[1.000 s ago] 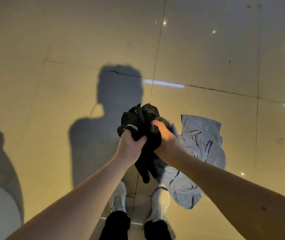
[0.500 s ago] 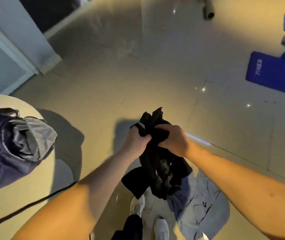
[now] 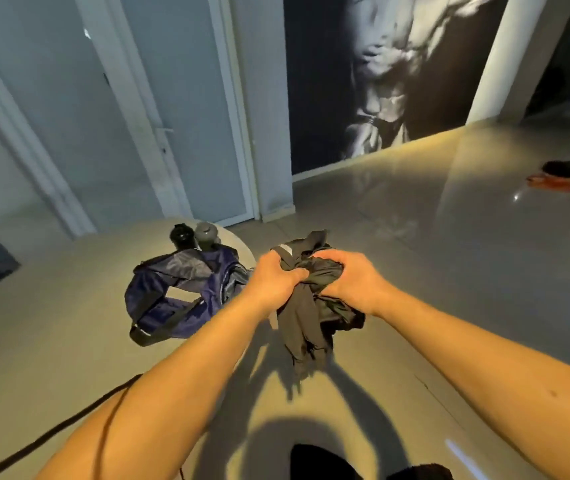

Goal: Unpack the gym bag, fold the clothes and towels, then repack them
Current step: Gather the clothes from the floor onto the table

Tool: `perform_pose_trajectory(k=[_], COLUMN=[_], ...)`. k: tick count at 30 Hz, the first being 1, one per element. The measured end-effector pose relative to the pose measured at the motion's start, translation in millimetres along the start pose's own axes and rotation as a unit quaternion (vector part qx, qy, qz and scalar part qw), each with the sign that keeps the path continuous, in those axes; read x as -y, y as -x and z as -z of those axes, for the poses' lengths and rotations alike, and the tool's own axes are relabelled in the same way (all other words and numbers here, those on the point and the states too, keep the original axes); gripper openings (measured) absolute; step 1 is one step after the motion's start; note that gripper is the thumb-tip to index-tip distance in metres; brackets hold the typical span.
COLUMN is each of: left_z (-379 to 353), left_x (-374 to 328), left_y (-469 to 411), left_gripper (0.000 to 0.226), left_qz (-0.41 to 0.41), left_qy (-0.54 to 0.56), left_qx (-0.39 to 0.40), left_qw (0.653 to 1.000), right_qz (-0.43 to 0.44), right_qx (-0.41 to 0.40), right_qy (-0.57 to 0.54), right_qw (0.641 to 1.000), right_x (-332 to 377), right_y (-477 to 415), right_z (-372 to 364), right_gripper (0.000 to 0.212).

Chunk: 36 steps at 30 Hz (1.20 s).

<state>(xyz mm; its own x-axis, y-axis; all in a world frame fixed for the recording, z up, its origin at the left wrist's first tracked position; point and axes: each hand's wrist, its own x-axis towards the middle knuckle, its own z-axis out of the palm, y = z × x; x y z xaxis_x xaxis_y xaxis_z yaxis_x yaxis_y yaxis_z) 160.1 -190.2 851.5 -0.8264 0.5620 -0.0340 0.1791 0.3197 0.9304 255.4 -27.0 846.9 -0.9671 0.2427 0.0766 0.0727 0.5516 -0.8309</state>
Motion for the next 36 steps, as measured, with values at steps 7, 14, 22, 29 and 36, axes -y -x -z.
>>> perform_pose_trajectory(k=[7,14,22,29,36], left_z=[173,388,599,682,663], left_x=[-15,21,129,271,455], left_y=[-4,-42,-105,-153,-152], left_gripper=[0.030,0.034,0.023,0.013,0.022], left_qz=[-0.037,-0.044,0.016,0.118,0.289], left_qy=[0.025,0.030,0.008,-0.123,-0.186], left_qx=[-0.133,-0.236,-0.313,-0.312,-0.350], left_qw=[0.990,0.970,0.950,0.935,0.872], right_qz=[0.127,0.174,0.162,0.138,0.060], right_qx=[0.058,0.100,0.176,0.243,0.325], right_qy=[-0.009,-0.046,-0.051,0.037,0.037], right_qw=[0.990,0.978,0.970,0.959,0.943], right_x=[133,265,353,315,219], right_y=[-111,-255,-415,-498,-490], right_z=[-80,-224,-420,-586,-728], right_gripper=[0.051,0.055,0.070,0.044,0.053])
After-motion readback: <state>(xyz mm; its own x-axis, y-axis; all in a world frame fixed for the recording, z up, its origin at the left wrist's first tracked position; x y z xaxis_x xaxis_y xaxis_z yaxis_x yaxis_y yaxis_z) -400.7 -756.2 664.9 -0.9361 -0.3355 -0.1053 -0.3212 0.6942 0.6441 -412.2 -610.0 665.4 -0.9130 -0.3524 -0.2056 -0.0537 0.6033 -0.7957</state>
